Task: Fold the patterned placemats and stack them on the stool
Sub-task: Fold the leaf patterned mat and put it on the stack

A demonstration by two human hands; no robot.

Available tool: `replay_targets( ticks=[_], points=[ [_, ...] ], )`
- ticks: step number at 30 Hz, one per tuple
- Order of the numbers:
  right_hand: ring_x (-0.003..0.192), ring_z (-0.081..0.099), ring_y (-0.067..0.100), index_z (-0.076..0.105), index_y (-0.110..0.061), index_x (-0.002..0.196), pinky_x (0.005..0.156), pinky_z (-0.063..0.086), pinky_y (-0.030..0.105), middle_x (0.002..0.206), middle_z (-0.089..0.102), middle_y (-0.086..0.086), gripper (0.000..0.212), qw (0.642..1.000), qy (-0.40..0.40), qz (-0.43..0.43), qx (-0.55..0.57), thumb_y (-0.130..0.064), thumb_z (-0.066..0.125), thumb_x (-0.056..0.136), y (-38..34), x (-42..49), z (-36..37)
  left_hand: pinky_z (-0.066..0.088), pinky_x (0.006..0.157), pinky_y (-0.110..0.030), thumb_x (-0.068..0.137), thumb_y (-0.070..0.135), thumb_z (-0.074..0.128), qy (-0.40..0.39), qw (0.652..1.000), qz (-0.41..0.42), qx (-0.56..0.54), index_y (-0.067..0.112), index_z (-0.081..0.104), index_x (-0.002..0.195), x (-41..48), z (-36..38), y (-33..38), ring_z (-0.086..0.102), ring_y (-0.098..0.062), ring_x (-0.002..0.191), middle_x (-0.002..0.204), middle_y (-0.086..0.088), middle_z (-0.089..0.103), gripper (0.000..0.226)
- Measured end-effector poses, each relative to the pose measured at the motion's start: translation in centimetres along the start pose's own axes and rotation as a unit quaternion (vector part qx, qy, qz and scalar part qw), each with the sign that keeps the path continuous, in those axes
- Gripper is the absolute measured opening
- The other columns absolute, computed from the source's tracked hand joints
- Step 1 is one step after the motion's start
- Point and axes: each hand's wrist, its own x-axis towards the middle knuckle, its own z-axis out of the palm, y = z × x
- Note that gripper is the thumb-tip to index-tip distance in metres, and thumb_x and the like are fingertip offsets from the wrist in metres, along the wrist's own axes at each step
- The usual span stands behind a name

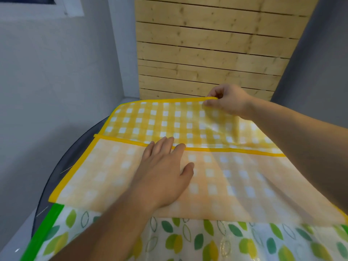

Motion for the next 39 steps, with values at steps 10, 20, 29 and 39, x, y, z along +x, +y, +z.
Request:
replay_targets(
  ticks=[10,20,29,39],
  points=[
    [0.076,0.063,0.018,0.074,-0.017,0.084,0.070,0.051,0.031,0.081,0.072,0.002,0.017,0.993,0.014,-0.080,-0.091,-0.034,0.073,0.087,-5.8,-7.7,-4.5,0.032,0.098,-0.037,0.101,0.047,0.030,0.038,0.993,0.044,0.099,0.022,0.043,0.124,-0.7,-1.4,1.7,0.037,-0.024,0.110,0.118,-0.001,0.040,0.036],
    [0.091,0.066,0.017,0.073,-0.031,0.082,0.087,0.050,0.036,0.084,0.069,-0.011,0.014,0.983,0.035,-0.045,-0.177,-0.044,0.071,0.085,-8.1,-16.6,-5.2,0.039,0.097,-0.039,0.102,0.049,0.031,-0.014,0.978,0.120,0.170,0.021,0.053,0.128,-5.3,-6.2,4.5,0.049,-0.025,0.118,0.124,-0.003,0.053,0.044],
    [0.095,0.060,0.015,0.076,-0.028,0.085,0.091,0.047,0.040,0.094,0.064,-0.010,0.015,0.988,-0.009,-0.019,-0.155,-0.043,0.074,0.082,-6.7,-24.7,-0.5,0.030,0.111,-0.037,0.091,0.050,0.047,0.160,0.953,0.235,0.109,0.020,0.058,0.130,-10.3,-6.9,3.7,0.045,-0.027,0.135,0.145,-0.007,0.049,0.051],
    [0.100,0.057,0.010,0.075,-0.035,0.076,0.091,0.049,0.039,0.095,0.062,-0.020,0.005,0.999,-0.011,0.002,-0.042,-0.035,0.080,0.078,-2.9,-27.0,3.6,-0.014,0.123,-0.041,0.101,0.062,0.013,-0.151,0.975,0.114,0.114,0.046,-0.004,0.156,-8.9,-3.5,0.3,-0.024,-0.013,0.150,0.165,0.006,-0.017,0.060]
  ],
)
